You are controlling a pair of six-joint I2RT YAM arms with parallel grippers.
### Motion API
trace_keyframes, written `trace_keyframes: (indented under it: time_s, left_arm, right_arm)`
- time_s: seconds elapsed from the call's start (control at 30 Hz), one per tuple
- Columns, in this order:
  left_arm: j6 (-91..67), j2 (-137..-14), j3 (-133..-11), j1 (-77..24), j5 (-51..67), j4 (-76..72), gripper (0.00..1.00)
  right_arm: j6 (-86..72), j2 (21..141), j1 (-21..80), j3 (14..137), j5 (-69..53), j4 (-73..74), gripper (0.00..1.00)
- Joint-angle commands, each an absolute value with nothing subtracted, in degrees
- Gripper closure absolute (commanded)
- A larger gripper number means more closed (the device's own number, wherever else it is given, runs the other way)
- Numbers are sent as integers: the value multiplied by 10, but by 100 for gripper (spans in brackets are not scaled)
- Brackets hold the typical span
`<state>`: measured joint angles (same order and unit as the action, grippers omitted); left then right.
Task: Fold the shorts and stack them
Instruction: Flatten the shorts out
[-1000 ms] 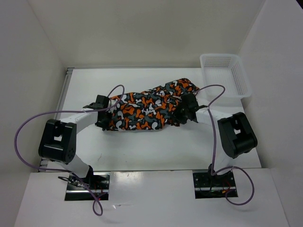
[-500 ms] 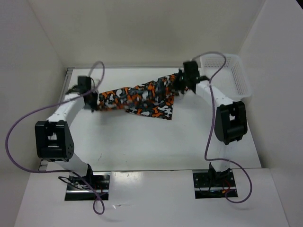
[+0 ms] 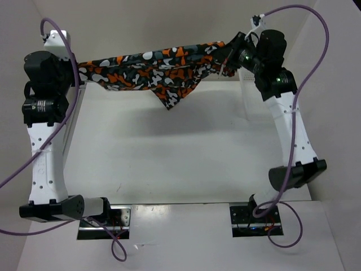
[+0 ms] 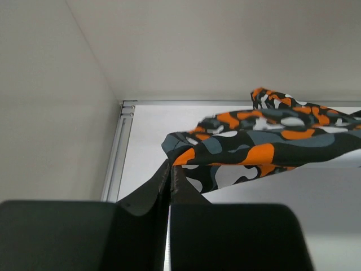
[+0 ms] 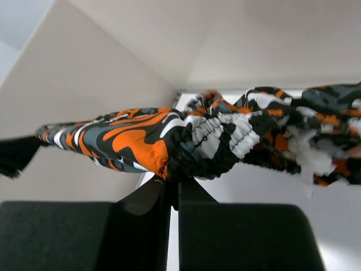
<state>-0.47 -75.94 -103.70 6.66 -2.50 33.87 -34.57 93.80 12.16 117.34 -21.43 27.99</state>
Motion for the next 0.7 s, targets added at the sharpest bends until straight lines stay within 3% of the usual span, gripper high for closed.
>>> trace_keyframes:
  time_s: [0.0, 0.3, 0.53, 0.57, 0.67]
  left_arm:
    - [0, -744, -1042, 86, -106, 388, 100]
    - [0, -793, -1301, 91, -129, 423, 100]
    - [0, -991, -1579, 91, -98, 473, 100]
    - [0, -1048, -1652, 91, -91, 498, 100]
    - [0, -1129, -1717, 62, -73, 529, 100]
  right_arm:
    - [-300, 860, 124, 1099, -164, 292, 100]
    - [-238, 726, 285, 1099, -138, 336, 100]
    - [-282, 687, 291, 1059, -164, 270, 100]
    - [-296, 694, 284, 1048, -164, 263, 100]
    - [-336, 740, 234, 1026, -210, 232, 100]
